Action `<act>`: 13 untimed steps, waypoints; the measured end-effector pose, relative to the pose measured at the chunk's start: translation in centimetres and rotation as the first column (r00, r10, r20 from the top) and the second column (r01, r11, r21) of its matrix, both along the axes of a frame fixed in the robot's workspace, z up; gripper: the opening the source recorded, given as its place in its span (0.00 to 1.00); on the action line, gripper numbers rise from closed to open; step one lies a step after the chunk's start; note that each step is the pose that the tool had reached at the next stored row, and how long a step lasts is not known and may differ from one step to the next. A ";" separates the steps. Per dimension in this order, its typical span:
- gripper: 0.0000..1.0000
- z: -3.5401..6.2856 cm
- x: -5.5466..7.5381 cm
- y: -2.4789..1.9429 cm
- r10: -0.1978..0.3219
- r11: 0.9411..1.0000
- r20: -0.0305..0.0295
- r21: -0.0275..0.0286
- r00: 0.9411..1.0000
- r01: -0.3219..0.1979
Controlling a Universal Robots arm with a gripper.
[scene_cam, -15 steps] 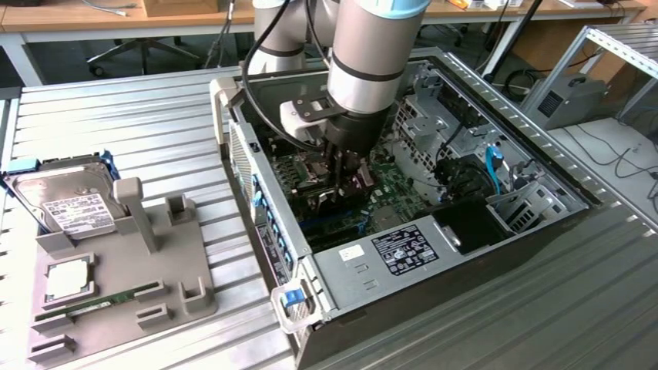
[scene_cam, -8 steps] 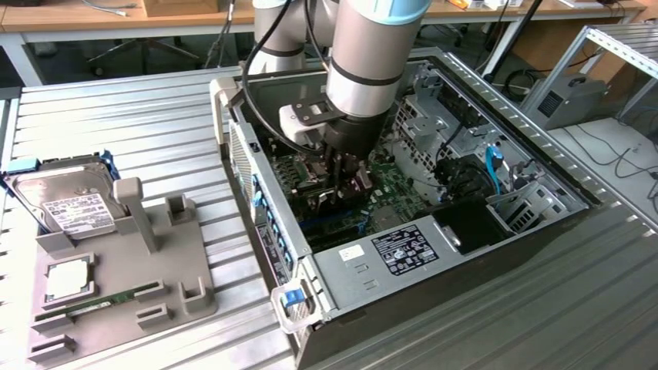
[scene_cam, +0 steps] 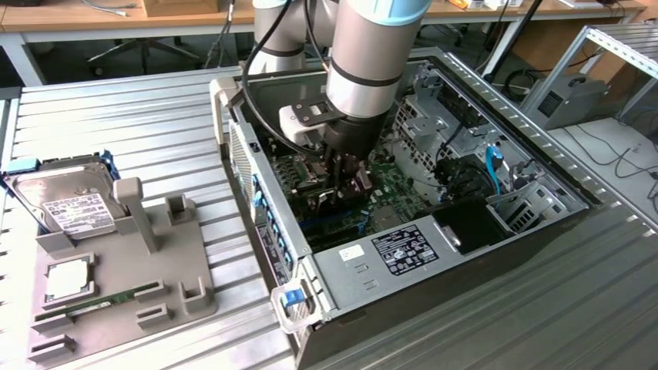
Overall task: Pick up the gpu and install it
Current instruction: 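Insert the gpu into the slot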
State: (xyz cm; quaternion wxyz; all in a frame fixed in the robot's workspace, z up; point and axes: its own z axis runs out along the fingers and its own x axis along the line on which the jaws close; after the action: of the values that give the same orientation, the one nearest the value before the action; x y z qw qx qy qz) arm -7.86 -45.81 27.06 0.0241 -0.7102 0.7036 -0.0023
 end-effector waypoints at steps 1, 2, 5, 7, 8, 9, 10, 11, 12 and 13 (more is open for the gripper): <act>0.33 0.00 0.0 0.00 0.000 1.000 0.000 0.000 1.000 0.000; 0.27 0.00 0.0 0.00 0.000 1.000 0.000 0.000 1.000 0.000; 0.27 0.00 0.0 0.00 0.000 1.000 0.000 0.000 1.000 0.000; 0.27 0.00 0.0 0.00 0.000 1.000 0.000 0.000 1.000 0.000; 0.27 0.00 0.0 0.00 0.000 1.000 0.000 0.000 1.000 0.000; 0.27 0.00 0.0 0.00 0.000 1.000 0.000 0.000 1.000 0.000; 0.27 0.00 0.0 0.00 0.000 1.000 0.000 0.000 1.000 0.000; 0.27 0.00 0.0 0.00 0.000 1.000 0.000 0.000 1.000 0.000; 0.27 0.00 0.0 0.00 0.000 1.000 0.000 0.000 1.000 0.000; 0.27 0.00 0.0 0.00 0.000 1.000 0.000 0.000 1.000 0.000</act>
State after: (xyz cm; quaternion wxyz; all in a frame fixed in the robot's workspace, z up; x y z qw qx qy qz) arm -7.86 -45.81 27.06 0.0241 -0.7101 0.7036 -0.0023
